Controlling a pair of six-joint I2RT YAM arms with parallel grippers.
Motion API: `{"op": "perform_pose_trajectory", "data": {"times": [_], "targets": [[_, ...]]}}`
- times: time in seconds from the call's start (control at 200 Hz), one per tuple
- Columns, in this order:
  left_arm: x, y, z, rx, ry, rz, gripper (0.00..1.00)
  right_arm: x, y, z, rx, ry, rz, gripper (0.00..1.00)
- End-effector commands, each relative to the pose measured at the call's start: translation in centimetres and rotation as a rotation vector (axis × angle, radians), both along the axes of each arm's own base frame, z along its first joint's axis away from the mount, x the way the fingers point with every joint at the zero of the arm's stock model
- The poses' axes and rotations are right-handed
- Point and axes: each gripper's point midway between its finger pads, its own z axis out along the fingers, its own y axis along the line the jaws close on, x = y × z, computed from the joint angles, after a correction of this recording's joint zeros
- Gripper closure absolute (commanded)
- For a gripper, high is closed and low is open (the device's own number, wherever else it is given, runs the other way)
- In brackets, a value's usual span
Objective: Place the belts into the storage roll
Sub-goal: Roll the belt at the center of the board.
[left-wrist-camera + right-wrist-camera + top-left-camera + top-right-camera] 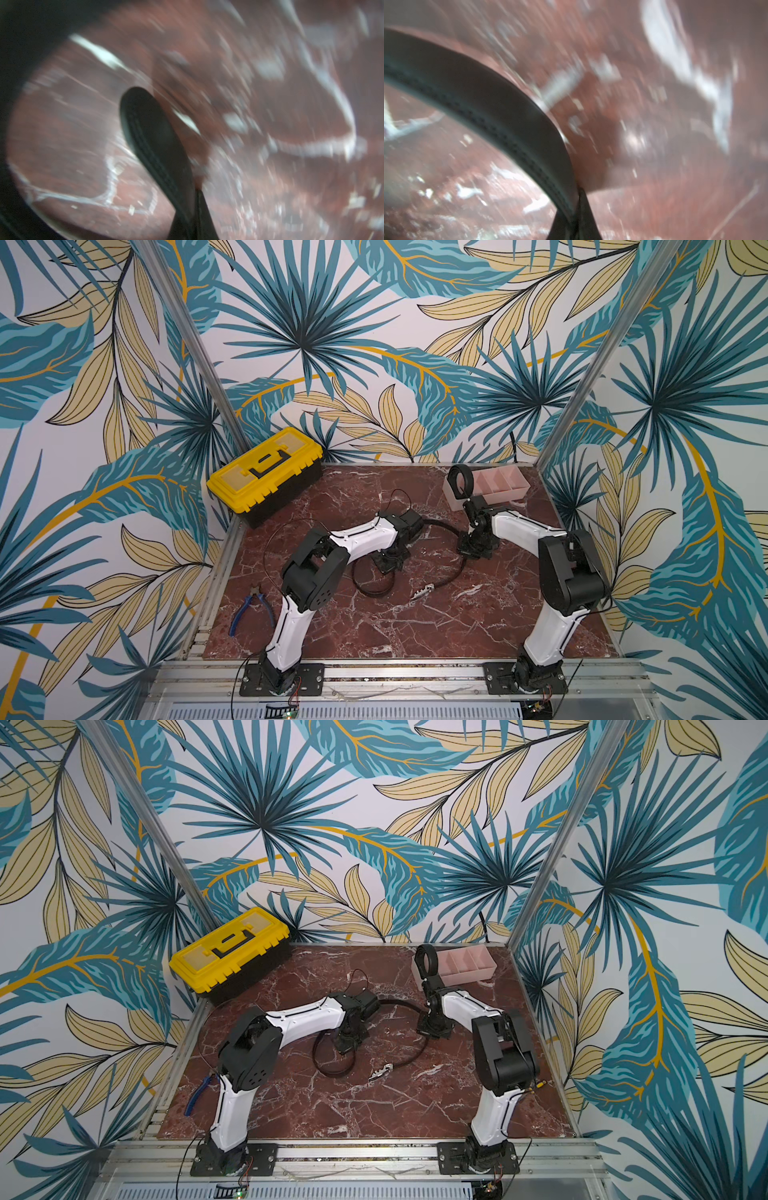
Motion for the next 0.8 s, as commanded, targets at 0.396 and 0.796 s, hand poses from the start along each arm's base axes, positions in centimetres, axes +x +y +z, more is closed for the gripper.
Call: {"op": "perform_pose_trajectory", "data": {"times": [0.396,0.796], "targets": [[1.9,-1.9,-2.0,-0.077,0.071,0.558,1.00,-12.3,7.2,-0.8,0.254,0.109,-0.221,1.00],[5.4,-2.6,-2.0,-0.112,0.019,0.663,1.00,-16.0,16.3,-0.8,0.351,0.202,0.039,1.00]]}}
